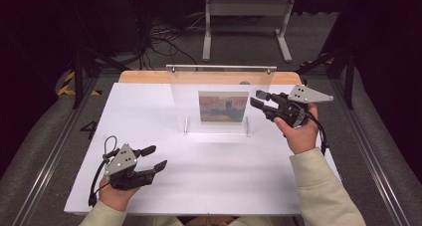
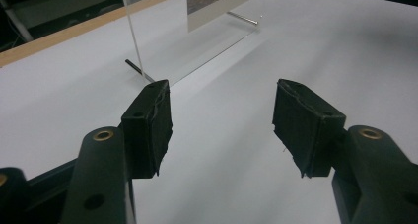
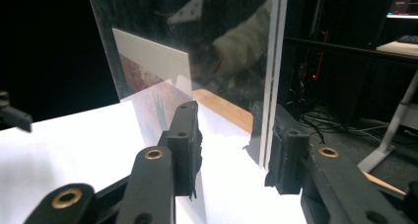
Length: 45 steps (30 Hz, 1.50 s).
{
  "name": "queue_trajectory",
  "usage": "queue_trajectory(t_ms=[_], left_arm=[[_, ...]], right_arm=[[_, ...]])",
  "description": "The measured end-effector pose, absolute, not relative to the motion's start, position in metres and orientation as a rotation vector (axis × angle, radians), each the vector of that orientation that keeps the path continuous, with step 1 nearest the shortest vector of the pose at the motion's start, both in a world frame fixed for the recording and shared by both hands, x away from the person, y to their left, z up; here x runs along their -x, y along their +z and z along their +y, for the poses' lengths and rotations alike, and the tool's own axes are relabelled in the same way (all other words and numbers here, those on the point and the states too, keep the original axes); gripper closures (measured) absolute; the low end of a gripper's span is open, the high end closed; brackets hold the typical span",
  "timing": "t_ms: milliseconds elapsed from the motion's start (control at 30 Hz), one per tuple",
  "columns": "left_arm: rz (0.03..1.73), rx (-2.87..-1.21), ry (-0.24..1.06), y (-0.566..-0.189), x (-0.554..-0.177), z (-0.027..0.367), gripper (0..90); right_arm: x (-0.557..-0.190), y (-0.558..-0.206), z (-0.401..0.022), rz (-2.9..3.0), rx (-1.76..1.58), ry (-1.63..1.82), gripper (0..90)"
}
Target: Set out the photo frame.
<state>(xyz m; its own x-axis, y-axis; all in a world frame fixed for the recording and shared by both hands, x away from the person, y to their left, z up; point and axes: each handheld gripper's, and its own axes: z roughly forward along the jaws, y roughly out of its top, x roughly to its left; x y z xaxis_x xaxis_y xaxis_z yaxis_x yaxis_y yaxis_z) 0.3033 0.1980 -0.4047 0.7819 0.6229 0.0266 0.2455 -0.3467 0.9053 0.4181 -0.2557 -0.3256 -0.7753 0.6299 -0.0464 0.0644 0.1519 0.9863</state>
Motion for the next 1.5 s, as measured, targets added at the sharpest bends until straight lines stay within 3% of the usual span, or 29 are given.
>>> queue_trajectory(t_ms=[1233, 1333, 1500], left_arm=[[0.666, -1.944, 0.417, -0.408, -0.307, 0.199, 37.5], [0.666, -1.945, 0.413, -0.408, -0.307, 0.199, 37.5], [0.661, -1.946, 0.411, -0.408, -0.308, 0.199, 37.4]], right_arm=[[-0.468, -0.331, -0.245, 1.998, -0.84, 1.527, 55.2], [-0.466, -0.332, -0.244, 2.009, -0.839, 1.488, 51.5], [-0.459, -0.328, -0.245, 1.991, -0.843, 1.483, 32.3]])
